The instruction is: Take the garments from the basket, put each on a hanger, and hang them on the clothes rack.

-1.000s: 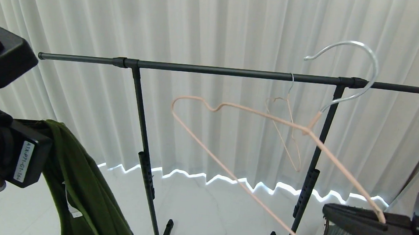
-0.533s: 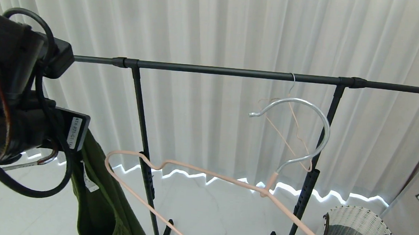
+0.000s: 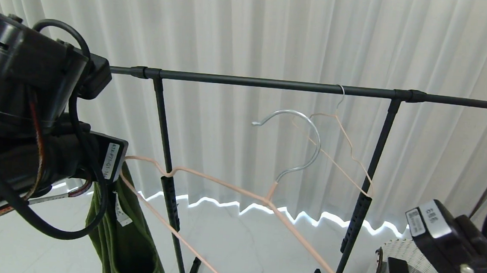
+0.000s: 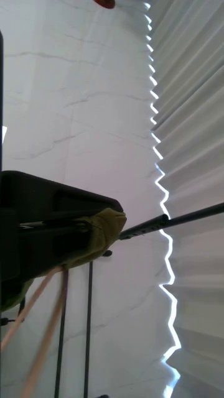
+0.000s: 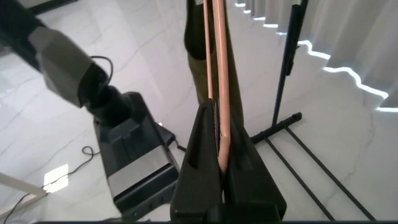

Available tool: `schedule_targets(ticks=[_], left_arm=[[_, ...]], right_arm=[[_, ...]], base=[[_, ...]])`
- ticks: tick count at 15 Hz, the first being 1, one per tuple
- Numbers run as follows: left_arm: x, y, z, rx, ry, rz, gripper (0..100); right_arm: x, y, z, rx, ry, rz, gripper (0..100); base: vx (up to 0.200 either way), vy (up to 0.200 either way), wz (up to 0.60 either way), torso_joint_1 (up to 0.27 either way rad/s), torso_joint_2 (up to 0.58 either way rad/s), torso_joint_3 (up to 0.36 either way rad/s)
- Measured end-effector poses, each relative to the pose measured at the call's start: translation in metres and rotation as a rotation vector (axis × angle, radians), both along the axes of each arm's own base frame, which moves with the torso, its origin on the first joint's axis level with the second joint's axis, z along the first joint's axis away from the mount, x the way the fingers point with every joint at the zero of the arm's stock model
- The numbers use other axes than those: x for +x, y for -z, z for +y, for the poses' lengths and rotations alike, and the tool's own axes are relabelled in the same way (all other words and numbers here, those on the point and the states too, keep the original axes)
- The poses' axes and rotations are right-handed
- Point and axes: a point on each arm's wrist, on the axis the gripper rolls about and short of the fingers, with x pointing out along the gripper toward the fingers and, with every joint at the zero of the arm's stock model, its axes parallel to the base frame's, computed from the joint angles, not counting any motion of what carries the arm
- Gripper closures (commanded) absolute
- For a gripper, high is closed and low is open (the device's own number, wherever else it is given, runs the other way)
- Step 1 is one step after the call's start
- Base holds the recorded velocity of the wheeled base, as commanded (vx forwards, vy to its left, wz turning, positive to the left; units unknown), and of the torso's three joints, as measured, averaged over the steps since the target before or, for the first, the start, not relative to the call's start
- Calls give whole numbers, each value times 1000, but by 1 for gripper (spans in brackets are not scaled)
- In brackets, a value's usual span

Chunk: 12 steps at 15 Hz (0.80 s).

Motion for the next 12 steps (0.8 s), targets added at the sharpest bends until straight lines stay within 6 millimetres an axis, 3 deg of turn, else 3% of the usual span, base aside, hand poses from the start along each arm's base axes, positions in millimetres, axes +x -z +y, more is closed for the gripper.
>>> schedule_targets(ticks=[7,12], left_arm=[[2,2,1,0,-16,1,100],[11,3,8,2,-70,6,100]], right_arm=[[13,9,19,-15,22,0,100],[-1,6,10,-16,-26,1,100]], base=[[0,0,0,0,0,0],[0,0,0,0,0,0]])
